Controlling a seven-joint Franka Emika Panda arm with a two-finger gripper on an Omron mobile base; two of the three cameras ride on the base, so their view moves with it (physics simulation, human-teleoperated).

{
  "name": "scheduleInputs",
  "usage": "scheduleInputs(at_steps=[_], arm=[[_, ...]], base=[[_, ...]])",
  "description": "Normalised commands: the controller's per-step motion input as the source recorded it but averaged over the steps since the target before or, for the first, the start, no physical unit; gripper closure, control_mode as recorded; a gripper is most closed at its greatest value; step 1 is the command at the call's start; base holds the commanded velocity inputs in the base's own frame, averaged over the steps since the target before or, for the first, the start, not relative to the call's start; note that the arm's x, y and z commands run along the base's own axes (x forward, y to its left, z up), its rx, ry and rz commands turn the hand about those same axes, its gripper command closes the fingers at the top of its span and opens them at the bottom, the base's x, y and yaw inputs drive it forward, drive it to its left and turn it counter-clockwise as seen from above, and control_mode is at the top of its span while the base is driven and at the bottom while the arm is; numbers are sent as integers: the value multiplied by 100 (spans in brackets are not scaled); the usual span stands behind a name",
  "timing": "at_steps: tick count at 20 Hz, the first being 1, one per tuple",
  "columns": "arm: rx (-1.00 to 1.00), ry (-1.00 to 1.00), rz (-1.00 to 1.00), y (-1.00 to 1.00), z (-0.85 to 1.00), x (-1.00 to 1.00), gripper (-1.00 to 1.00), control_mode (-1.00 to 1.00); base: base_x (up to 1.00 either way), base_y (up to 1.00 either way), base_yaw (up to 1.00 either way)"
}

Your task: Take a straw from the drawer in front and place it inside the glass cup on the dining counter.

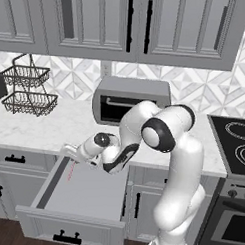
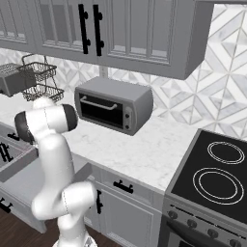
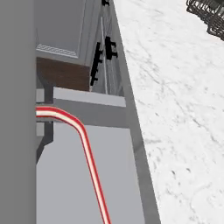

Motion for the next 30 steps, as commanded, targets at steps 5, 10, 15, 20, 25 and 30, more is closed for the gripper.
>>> scheduleInputs(at_steps=[5,10,15,20,25,30], arm=[[37,-40,-14,-29,100,-8,100,-100],[38,-63,-12,-35,93,-42,100,-100],[19,-62,-2,-67,79,-99,100,-100],[2,-27,0,-84,73,-100,100,-100],[1,20,0,-75,73,-66,100,-100],[0,47,0,-67,69,-44,100,-100]], base=[[0,0,0],[0,0,0],[0,0,0],[0,0,0],[0,0,0],[0,0,0]])
